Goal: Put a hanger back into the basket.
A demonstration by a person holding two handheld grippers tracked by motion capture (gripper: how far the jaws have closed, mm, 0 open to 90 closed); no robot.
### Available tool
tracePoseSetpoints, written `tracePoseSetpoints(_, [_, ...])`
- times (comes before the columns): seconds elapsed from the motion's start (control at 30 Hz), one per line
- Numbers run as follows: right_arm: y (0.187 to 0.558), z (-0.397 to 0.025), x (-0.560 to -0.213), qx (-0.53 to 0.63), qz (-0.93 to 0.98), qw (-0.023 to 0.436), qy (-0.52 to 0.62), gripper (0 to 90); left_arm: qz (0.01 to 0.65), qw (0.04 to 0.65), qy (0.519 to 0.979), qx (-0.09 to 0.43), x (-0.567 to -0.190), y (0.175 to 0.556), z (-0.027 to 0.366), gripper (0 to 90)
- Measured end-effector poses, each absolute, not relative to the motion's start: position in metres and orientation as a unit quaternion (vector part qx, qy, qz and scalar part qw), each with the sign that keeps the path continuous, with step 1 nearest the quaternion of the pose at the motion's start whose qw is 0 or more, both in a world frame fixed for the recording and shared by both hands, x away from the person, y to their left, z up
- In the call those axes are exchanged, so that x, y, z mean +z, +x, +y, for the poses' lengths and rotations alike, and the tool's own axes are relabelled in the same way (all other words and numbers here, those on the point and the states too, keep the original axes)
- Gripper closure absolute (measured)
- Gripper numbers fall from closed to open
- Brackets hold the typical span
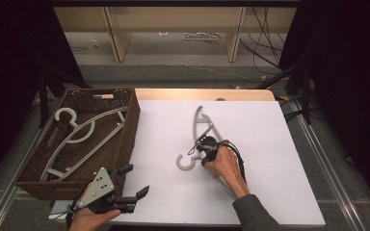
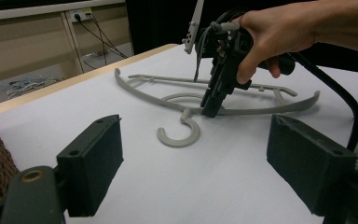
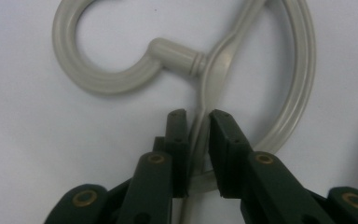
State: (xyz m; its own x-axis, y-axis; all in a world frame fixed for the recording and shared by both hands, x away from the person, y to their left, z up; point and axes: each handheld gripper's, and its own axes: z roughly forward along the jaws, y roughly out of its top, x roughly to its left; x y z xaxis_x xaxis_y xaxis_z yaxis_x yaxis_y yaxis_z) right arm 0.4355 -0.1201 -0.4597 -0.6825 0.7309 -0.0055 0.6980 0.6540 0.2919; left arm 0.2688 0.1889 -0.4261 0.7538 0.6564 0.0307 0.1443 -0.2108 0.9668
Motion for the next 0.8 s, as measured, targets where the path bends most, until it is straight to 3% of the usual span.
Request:
tracePoseSetpoints(0.07, [0.436, -0.122, -0.459, 0.137, 0.909, 0.058, 0.388, 82.7, 0.268, 0.568, 0.745, 0.226, -0.426, 0.269, 0.189, 18.1])
tracePoseSetpoints(0.57, [0.432, -0.131, -0.453, 0.146, 0.935, 0.036, 0.320, 83.0, 0.254, 0.567, 0.749, 0.229, -0.424, 0.274, 0.183, 18.9])
tracePoseSetpoints(0.8, [0.424, -0.141, -0.442, 0.170, 0.941, 0.021, 0.292, 83.0, 0.237, 0.536, 0.774, 0.240, -0.417, 0.287, 0.172, 20.4])
